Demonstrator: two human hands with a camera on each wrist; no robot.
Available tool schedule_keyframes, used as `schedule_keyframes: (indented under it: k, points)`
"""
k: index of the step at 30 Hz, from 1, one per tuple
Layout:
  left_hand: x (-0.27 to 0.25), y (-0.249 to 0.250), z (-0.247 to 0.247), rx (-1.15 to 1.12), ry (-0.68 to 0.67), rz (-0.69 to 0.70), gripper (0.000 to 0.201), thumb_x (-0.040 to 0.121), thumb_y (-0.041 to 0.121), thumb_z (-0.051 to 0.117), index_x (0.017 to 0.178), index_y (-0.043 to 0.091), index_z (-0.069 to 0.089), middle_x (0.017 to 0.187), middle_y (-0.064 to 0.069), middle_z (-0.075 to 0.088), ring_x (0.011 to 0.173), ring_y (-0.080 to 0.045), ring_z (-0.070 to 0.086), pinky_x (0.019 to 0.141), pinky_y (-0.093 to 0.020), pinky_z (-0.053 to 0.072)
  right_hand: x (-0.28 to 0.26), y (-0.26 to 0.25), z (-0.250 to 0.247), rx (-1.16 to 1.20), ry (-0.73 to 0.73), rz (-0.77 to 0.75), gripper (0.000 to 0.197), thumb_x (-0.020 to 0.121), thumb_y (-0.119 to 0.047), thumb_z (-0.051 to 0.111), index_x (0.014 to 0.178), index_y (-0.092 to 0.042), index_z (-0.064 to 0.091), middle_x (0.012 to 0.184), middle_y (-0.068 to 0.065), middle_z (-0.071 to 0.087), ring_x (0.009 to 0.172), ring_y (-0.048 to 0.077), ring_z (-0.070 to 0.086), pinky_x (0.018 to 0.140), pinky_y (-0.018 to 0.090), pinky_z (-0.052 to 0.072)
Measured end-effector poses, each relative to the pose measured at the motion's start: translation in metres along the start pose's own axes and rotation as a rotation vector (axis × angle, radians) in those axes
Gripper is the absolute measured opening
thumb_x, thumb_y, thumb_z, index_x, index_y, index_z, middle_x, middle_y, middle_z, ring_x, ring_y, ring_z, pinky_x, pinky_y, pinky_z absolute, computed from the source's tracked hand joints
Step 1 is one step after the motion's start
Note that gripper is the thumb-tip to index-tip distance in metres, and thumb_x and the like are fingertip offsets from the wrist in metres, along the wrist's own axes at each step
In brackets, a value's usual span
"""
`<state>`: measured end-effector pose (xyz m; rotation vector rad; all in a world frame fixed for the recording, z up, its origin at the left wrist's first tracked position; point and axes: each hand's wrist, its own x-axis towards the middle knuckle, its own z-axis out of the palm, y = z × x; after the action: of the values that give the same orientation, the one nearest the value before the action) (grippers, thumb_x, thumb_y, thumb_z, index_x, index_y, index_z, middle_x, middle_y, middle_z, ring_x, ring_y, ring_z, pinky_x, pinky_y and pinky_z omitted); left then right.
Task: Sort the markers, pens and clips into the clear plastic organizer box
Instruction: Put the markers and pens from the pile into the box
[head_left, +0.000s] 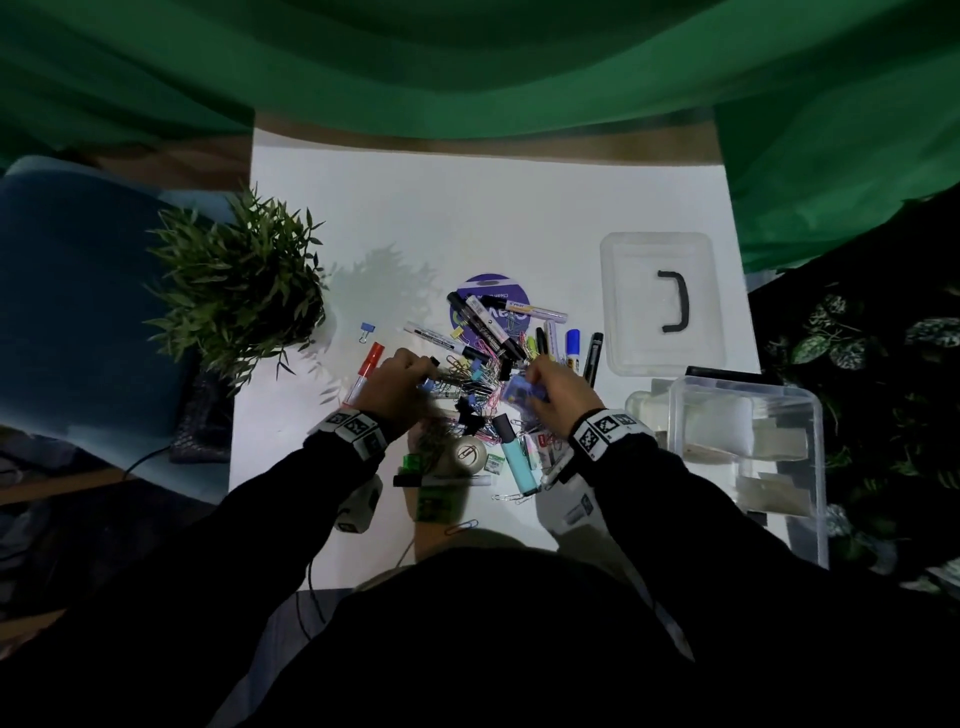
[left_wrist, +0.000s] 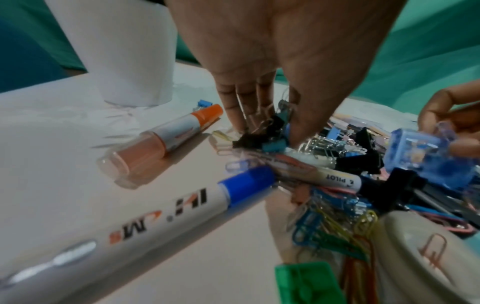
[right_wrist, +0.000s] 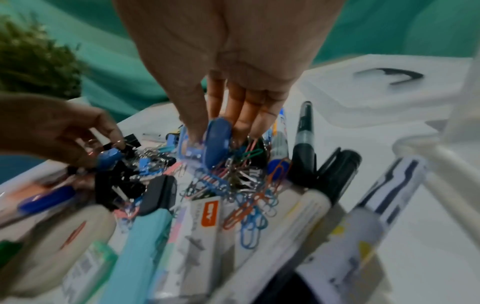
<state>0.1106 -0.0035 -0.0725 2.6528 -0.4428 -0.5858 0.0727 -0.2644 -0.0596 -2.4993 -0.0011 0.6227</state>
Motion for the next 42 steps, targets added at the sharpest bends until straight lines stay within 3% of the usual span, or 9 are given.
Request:
schedule_keyframes:
  k: [3, 7, 13, 16, 22, 29, 34, 38, 42]
  points:
    - [-0.002, -0.005, -0.006, 0.07, 0.069, 0.075, 0.019, 0.076, 0.026, 0.069, 0.095, 0.024, 0.063, 0.1, -0.005, 0.06, 0.091, -0.026, 0.057, 0.074, -0.035, 0.048, 0.002, 0.006, -0.005, -0.059, 0.028, -0.019, 0.014, 0.085, -0.024, 0.063, 0.095, -0.018, 0.057, 0.091, 0.0, 0.056, 0.087, 0.023, 0.057, 0.073, 0.029, 0.045]
    - [0.0, -0.023, -0.019, 0.05, 0.265, -0.129, 0.028, 0.081, 0.03, 0.066, 0.102, 0.015, 0.055, 0.1, -0.01, 0.057, 0.093, -0.031, 0.054, 0.075, -0.04, 0.042, 0.004, 0.014, -0.016, -0.058, 0.363, 0.313, 0.037, 0.086, -0.031, 0.061, 0.113, -0.007, 0.054, 0.112, 0.016, 0.053, 0.102, 0.032, 0.053, 0.085, 0.04, 0.045]
    - [0.002, -0.039, -0.013, 0.052, 0.065, -0.488, 0.029, 0.087, 0.02, 0.06, 0.112, 0.011, 0.048, 0.107, -0.021, 0.056, 0.1, -0.041, 0.056, 0.083, -0.047, 0.045, 0.02, 0.012, -0.015, 0.089, 0.188, 0.645, 0.084, 0.071, -0.04, 0.079, 0.129, -0.002, 0.032, 0.128, 0.019, 0.045, 0.118, 0.037, 0.048, 0.093, 0.044, 0.043]
    - [0.001, -0.034, -0.011, 0.004, 0.028, -0.459, 0.025, 0.088, 0.02, 0.058, 0.109, 0.011, 0.049, 0.104, -0.021, 0.054, 0.095, -0.042, 0.057, 0.08, -0.044, 0.045, 0.026, 0.011, -0.01, 0.154, 0.145, 0.691, 0.084, 0.069, -0.038, 0.082, 0.127, -0.001, 0.034, 0.126, 0.019, 0.049, 0.115, 0.035, 0.053, 0.092, 0.042, 0.045]
    - [0.025, 0.0, -0.035, -0.072, 0.086, -0.296, 0.033, 0.081, 0.01, 0.058, 0.112, 0.01, 0.046, 0.113, -0.017, 0.042, 0.077, -0.036, 0.054, 0.075, -0.043, 0.049, 0.022, 0.021, -0.008, 0.201, 0.057, 0.704, 0.04, 0.081, -0.019, 0.066, 0.114, -0.002, 0.051, 0.114, 0.017, 0.062, 0.098, 0.031, 0.062, 0.071, 0.028, 0.042]
    - [0.068, 0.03, -0.019, 0.28, -0.143, -0.053, 0.033, 0.09, 0.011, 0.054, 0.122, 0.008, 0.048, 0.115, -0.019, 0.042, 0.096, -0.039, 0.054, 0.073, -0.043, 0.048, 0.011, 0.02, -0.016, 0.243, 0.099, 0.702, 0.031, 0.095, -0.018, 0.051, 0.119, 0.0, 0.048, 0.118, 0.022, 0.061, 0.107, 0.036, 0.06, 0.072, 0.029, 0.037]
    - [0.07, 0.034, -0.022, 0.38, -0.172, -0.003, 0.036, 0.089, 0.012, 0.055, 0.124, 0.009, 0.047, 0.114, -0.017, 0.053, 0.108, -0.036, 0.049, 0.081, -0.044, 0.048, -0.005, 0.017, -0.024, 0.39, 0.108, 0.658, 0.058, 0.099, -0.011, 0.039, 0.151, -0.014, 0.013, 0.116, 0.019, 0.056, 0.107, 0.033, 0.058, 0.082, 0.034, 0.041]
    - [0.059, 0.035, -0.035, 0.463, -0.132, 0.085, 0.029, 0.09, 0.028, 0.057, 0.113, 0.011, 0.051, 0.102, -0.014, 0.063, 0.097, -0.033, 0.053, 0.075, -0.037, 0.042, -0.015, 0.013, -0.026, 0.404, 0.082, 0.612, 0.081, 0.096, -0.004, 0.045, 0.152, -0.015, -0.013, 0.124, 0.02, 0.058, 0.103, 0.033, 0.062, 0.078, 0.031, 0.042]
    - [0.037, 0.044, -0.042, 0.412, -0.038, 0.087, 0.027, 0.091, 0.034, 0.054, 0.103, 0.01, 0.051, 0.094, -0.014, 0.063, 0.088, -0.032, 0.054, 0.069, -0.037, 0.04, -0.018, 0.01, -0.025, 0.406, 0.103, 0.599, 0.082, 0.094, -0.008, 0.051, 0.152, -0.009, -0.007, 0.135, 0.024, 0.048, 0.116, 0.034, 0.055, 0.09, 0.034, 0.043]
